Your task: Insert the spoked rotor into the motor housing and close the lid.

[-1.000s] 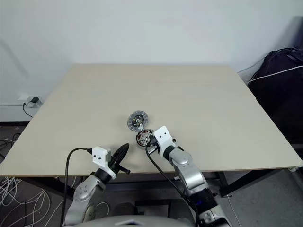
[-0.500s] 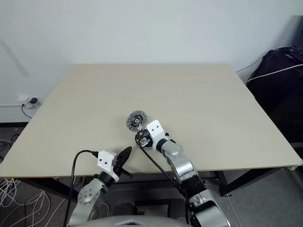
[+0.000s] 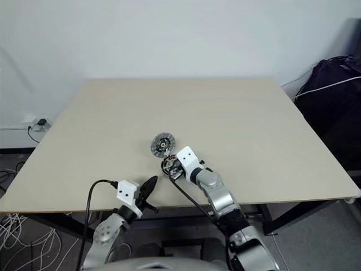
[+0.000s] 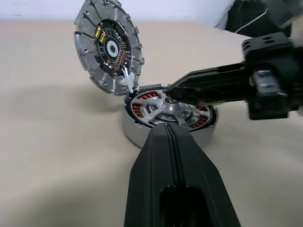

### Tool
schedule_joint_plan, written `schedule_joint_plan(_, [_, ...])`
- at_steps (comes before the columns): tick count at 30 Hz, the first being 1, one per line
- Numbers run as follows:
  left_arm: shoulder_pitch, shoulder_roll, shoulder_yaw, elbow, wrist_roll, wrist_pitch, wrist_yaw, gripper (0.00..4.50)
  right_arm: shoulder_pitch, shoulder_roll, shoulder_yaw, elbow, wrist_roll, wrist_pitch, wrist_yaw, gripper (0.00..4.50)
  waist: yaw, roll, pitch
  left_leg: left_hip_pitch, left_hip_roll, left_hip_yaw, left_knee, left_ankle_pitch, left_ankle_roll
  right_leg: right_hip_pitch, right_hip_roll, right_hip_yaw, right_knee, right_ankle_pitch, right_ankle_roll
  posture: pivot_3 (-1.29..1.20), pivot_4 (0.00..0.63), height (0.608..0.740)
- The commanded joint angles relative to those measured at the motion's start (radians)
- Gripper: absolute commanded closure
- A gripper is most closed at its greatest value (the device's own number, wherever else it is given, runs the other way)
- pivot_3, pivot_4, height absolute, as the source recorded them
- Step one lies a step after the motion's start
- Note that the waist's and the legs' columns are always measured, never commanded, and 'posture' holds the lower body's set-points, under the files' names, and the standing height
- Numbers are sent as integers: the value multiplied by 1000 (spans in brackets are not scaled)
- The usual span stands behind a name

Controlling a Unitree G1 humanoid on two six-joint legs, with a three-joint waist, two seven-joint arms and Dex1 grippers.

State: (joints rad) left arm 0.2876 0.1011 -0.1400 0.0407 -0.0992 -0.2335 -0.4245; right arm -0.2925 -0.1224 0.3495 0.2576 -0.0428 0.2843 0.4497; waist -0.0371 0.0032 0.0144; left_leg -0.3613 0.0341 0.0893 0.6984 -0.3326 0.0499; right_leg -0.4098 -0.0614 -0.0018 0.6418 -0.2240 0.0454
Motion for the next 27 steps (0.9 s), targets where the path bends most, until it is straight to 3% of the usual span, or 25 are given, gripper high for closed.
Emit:
schedule_joint_plan(1, [-20,-2,-10,-8,-8,-13,-4,4481,-25,-37,29,-115,-11,16,75,4500,0,0,0,0,0,0,0,0,0,0,0,0,0,0,0,0,0,740])
schedule_joint_plan(5, [-28,-4,-17,0,-5,-10,-3,4481,-51,-126,75,-177,-34,24,189,4500,0,0,0,0,-4,0,0,0,0,0,1,0,0,0,0,0,0,740])
schedule_joint_plan(16, [-33,-7,-23,-11,-7,12,7,4500,-155,-294,223,-180,-168,-85,394,1029,0,-1,1,0,-5,-1,0,0,0,0,1,0,-1,0,0,0,0,740])
schedule_joint_plan(27, [-24,-6,-34,-34,-4,33,20,4500,-284,-310,296,-56,-281,-203,491,1029,1,-1,1,0,-5,0,0,0,0,1,0,0,-1,0,0,0,0,740])
